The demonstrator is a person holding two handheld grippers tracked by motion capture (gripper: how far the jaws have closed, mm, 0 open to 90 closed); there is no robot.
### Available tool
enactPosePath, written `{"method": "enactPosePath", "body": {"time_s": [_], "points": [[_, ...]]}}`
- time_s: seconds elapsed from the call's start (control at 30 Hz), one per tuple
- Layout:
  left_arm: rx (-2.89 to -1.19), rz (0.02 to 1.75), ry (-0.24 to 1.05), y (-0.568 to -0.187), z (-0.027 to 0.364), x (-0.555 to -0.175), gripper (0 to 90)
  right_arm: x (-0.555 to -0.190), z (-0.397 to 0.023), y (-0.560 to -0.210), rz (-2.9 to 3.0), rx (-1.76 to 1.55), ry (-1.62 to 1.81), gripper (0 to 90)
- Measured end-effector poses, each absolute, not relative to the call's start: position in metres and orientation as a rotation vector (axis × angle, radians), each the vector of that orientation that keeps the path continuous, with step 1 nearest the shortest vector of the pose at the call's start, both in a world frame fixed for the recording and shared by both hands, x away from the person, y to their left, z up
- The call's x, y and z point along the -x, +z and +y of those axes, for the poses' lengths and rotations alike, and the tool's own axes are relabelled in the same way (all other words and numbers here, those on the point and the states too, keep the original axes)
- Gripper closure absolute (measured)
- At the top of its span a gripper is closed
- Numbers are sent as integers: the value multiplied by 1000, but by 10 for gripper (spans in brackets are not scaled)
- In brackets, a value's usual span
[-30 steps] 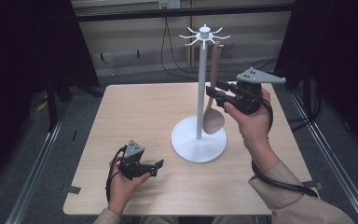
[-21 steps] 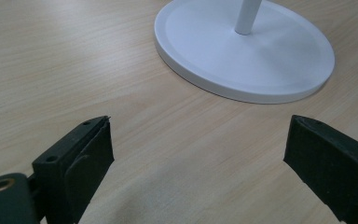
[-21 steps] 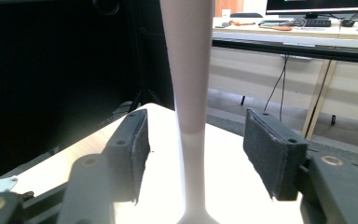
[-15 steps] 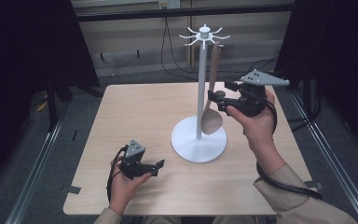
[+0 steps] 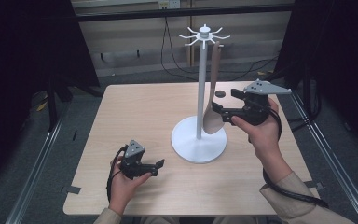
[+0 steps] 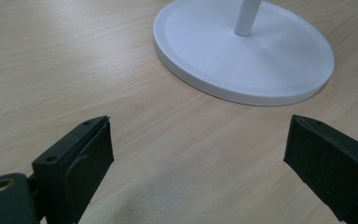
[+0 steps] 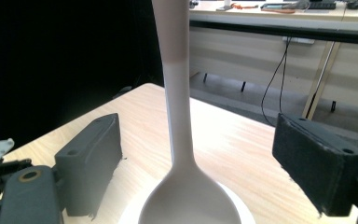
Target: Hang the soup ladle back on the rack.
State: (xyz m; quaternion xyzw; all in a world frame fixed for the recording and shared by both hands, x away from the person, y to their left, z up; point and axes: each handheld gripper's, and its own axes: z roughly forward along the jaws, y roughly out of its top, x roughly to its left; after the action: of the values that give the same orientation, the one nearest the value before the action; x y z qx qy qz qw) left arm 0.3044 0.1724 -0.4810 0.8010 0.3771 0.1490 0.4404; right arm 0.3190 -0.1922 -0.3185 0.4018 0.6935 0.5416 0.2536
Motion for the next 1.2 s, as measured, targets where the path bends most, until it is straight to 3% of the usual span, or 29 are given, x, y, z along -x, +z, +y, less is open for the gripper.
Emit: {"method": "enactPosePath", "body": {"time_s": [0.8,1.2], "points": [[-1954,941,354,-480,173,-304,50,-305,-213,-358,1968,-1106,1461,30],[-1948,913,319,-481,174,-304,22,-295,-227,-373,1984,-1108,1436,30]]}}
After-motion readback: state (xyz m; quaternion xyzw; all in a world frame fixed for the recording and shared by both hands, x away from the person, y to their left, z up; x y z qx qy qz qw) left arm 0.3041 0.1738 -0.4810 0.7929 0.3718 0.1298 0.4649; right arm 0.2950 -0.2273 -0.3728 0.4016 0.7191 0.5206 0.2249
